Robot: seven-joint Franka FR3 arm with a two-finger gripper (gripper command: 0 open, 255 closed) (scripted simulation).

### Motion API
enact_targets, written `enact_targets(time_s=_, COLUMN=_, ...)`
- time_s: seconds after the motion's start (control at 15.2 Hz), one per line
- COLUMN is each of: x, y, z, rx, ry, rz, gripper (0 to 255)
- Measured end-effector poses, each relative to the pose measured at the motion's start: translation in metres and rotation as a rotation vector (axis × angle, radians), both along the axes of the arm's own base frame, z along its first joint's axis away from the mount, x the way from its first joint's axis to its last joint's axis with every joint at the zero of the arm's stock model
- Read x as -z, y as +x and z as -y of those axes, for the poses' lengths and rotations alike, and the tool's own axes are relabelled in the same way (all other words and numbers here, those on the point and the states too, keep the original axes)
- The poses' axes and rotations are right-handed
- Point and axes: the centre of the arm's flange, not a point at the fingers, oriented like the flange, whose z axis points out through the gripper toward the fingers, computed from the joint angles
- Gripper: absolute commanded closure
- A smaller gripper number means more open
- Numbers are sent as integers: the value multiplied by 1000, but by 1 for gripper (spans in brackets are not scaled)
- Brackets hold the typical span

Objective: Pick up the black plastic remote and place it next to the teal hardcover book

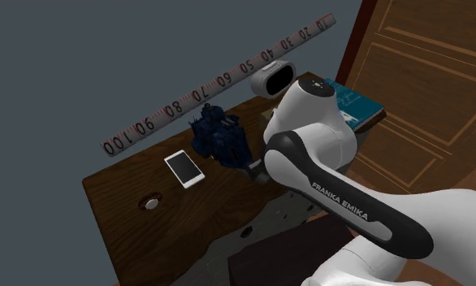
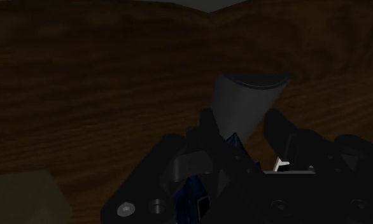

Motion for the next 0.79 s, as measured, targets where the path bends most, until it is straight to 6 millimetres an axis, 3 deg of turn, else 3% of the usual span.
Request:
enact_targets(time_s=0.33, x=-21, y=4, z=0, rx=-1, ry=1, rz=1, gripper=255)
enact_targets(time_s=0.79, x=-26, y=77, z=46, rx=-1, ry=2, rz=0, gripper=255)
